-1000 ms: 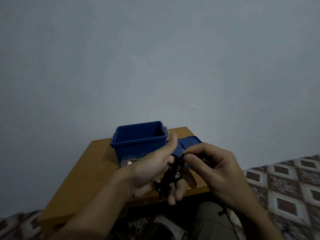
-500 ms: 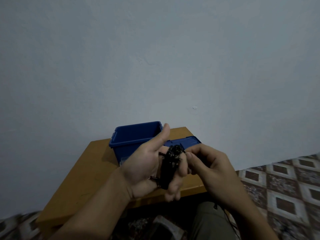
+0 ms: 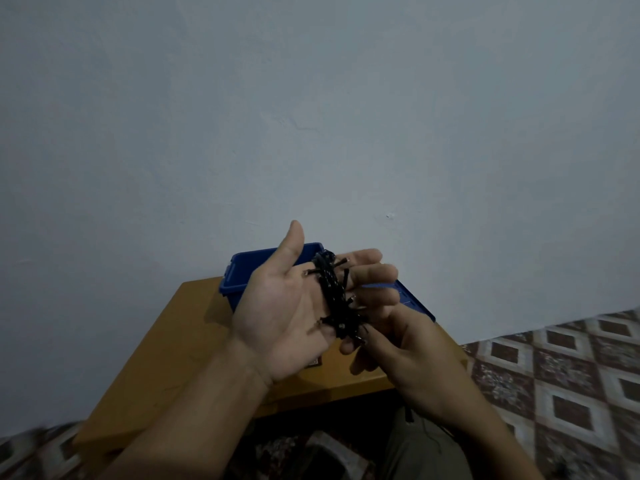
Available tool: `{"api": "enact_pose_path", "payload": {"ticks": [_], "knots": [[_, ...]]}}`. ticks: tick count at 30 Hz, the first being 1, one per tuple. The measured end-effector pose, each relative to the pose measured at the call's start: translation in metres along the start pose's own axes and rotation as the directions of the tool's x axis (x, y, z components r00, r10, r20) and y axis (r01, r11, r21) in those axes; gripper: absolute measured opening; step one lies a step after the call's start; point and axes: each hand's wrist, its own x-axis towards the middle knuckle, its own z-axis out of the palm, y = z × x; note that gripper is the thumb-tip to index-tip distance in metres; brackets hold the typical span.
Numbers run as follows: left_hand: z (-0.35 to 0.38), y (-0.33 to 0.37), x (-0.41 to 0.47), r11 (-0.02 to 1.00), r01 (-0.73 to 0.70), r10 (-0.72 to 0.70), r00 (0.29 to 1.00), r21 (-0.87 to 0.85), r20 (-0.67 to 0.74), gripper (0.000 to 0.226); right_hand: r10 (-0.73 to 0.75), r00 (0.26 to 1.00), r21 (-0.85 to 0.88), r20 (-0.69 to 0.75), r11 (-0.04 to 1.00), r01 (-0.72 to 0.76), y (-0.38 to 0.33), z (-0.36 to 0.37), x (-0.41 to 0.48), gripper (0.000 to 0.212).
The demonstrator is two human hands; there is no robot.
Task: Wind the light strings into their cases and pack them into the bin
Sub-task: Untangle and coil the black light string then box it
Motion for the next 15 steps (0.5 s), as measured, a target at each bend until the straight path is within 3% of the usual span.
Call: {"api": "enact_pose_path", "payload": {"ticks": [8, 15], "knots": [[-0.0049, 0.0006, 0.0018, 0.995, -0.031, 0.039, 0.995, -0.094, 0.089, 0.092, 0.101, 0.987, -0.042, 0.124, 0.994, -0.096, -0.0063, -0.0005, -0.001, 0.02], [0.0031, 0.0023, 0.0026, 0.977, -0.177, 0.164, 0.98, -0.119, -0.112, 0.082, 0.096, 0.984, -0.063, 0.148, 0.994, -0.087, -0.0067, -0.0071, -0.0013, 0.014]]}}
